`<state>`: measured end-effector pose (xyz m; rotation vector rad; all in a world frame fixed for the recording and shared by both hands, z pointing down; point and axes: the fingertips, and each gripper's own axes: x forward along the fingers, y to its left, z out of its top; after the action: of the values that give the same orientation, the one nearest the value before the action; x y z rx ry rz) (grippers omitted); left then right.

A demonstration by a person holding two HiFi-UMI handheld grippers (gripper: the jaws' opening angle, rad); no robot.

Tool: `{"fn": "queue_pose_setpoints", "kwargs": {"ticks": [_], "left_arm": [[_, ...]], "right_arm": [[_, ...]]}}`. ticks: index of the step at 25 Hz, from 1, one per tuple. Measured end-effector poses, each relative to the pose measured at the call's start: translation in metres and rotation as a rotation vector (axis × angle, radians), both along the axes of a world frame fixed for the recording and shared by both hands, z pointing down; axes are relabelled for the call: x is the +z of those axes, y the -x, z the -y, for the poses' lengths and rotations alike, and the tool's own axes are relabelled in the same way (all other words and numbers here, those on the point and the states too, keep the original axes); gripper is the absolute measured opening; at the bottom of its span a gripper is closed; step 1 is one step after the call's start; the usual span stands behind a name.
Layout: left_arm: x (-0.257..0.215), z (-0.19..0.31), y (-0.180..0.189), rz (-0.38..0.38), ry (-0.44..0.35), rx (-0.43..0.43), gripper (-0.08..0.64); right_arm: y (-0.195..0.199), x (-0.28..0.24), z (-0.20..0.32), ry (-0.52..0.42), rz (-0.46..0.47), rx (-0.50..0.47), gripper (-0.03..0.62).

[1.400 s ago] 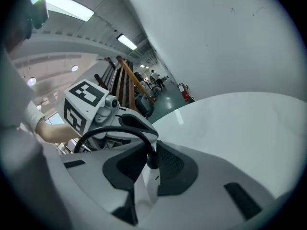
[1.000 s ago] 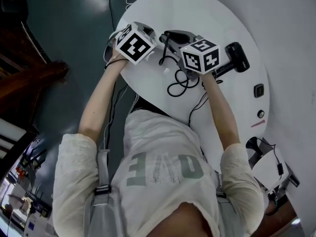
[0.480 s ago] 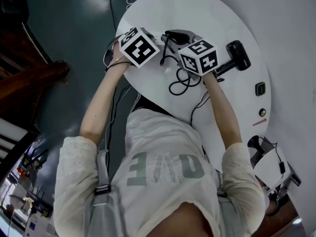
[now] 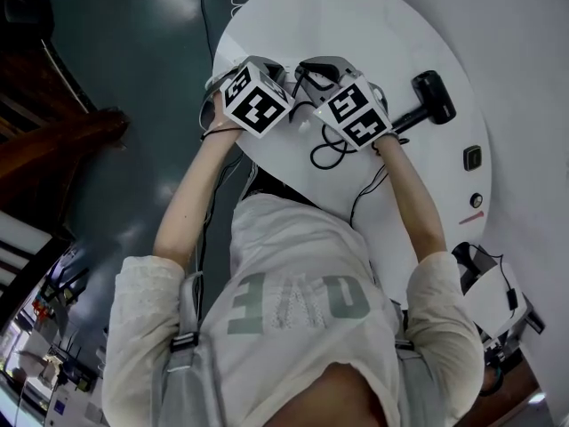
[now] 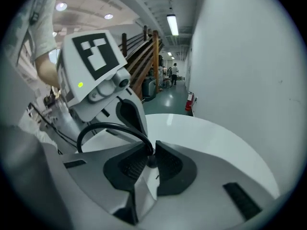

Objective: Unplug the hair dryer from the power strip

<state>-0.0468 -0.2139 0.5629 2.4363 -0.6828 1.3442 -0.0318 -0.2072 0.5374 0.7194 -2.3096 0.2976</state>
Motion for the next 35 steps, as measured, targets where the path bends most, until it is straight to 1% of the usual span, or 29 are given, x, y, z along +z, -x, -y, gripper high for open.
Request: {"fn": "queue_pose_setpoints", "kwargs": {"ticks": [2, 3, 5, 6, 7, 9, 10, 11, 13, 15, 17, 19, 20, 21, 23, 24, 25, 26, 28, 29, 30, 31, 32, 34, 35], "left_arm": [[0.001, 0.000, 0.000, 0.008, -0.012, -0.006, 0.008], [0.001, 0.000, -0.001, 0.010, -0.012, -0.006, 0.008], [0.001, 0.000, -0.002, 0.012, -0.008, 0.002, 0.008], [0.001, 0.000, -0.003, 0.014, -0.014, 0.006, 0.008], [0.001, 0.001, -0.004, 0.016, -0.025, 0.003, 0.008], [0.002, 0.005, -0.004, 0.019, -0.035, -0.015, 0.008], [0.002, 0.006, -0.005, 0.020, -0.028, -0.018, 0.008], [0.003, 0.006, -0.005, 0.021, -0.017, -0.015, 0.008], [0.002, 0.007, -0.006, 0.020, -0.017, -0.007, 0.008], [0.002, 0.006, -0.007, 0.031, -0.034, -0.009, 0.008], [0.003, 0.004, -0.008, 0.048, -0.033, -0.005, 0.008], [0.003, 0.003, -0.011, 0.045, -0.029, -0.003, 0.008], [0.003, 0.003, -0.012, 0.037, -0.029, -0.005, 0.008], [0.003, 0.002, -0.013, 0.029, -0.027, -0.011, 0.008], [0.002, 0.002, -0.013, 0.023, -0.019, -0.018, 0.008], [0.003, 0.001, -0.013, 0.029, -0.018, -0.012, 0.008], [0.003, 0.001, -0.014, 0.038, -0.020, -0.004, 0.008], [0.004, 0.000, -0.015, 0.045, -0.025, 0.004, 0.008], [0.004, 0.000, -0.016, 0.050, -0.027, 0.012, 0.008], [0.003, 0.000, -0.016, 0.051, -0.027, 0.014, 0.008], [0.003, -0.001, -0.017, 0.051, -0.029, 0.015, 0.008], [0.003, -0.002, -0.017, 0.049, -0.033, 0.016, 0.008], [0.003, -0.003, -0.018, 0.041, -0.037, 0.017, 0.008], [0.002, -0.004, -0.019, 0.013, -0.041, 0.015, 0.008], [0.002, -0.003, -0.019, -0.002, -0.039, 0.010, 0.008]], "right_arm": [[-0.006, 0.003, 0.005, 0.078, 0.066, 0.084, 0.052], [-0.008, 0.002, 0.006, 0.086, 0.072, 0.110, 0.052], [-0.006, -0.002, 0.002, 0.030, 0.020, 0.086, 0.052], [-0.006, -0.002, 0.001, 0.024, 0.016, 0.083, 0.052], [-0.009, 0.000, 0.004, 0.067, 0.069, 0.122, 0.052], [-0.018, 0.003, 0.017, 0.230, 0.280, 0.291, 0.052], [-0.021, 0.002, 0.021, 0.265, 0.338, 0.346, 0.052], [-0.022, 0.001, 0.021, 0.247, 0.327, 0.350, 0.051], [-0.021, -0.001, 0.019, 0.163, 0.221, 0.282, 0.051], [-0.019, -0.002, 0.015, 0.096, 0.144, 0.217, 0.051], [-0.016, -0.003, 0.008, 0.022, 0.066, 0.159, 0.050], [-0.017, -0.003, 0.004, -0.011, 0.023, 0.126, 0.049], [-0.020, -0.001, 0.004, 0.012, 0.031, 0.140, 0.051], [-0.023, 0.001, 0.007, 0.074, 0.072, 0.189, 0.051], [-0.029, 0.003, 0.014, 0.246, 0.214, 0.346, 0.049], [-0.031, 0.002, 0.016, 0.283, 0.247, 0.392, 0.049], [-0.031, 0.001, 0.015, 0.263, 0.223, 0.389, 0.049], [-0.029, 0.000, 0.013, 0.204, 0.158, 0.348, 0.049], [-0.023, -0.003, 0.006, 0.066, 0.007, 0.222, 0.049], [-0.020, -0.004, 0.002, 0.025, -0.035, 0.173, 0.049], [-0.020, -0.004, 0.000, 0.016, -0.039, 0.151, 0.049], [-0.022, -0.002, -0.001, 0.043, 0.001, 0.164, 0.049], [-0.026, -0.001, 0.000, 0.101, 0.078, 0.212, 0.048], [-0.036, 0.001, 0.008, 0.257, 0.277, 0.362, 0.048], [-0.039, 0.000, 0.013, 0.309, 0.340, 0.421, 0.048]]}}
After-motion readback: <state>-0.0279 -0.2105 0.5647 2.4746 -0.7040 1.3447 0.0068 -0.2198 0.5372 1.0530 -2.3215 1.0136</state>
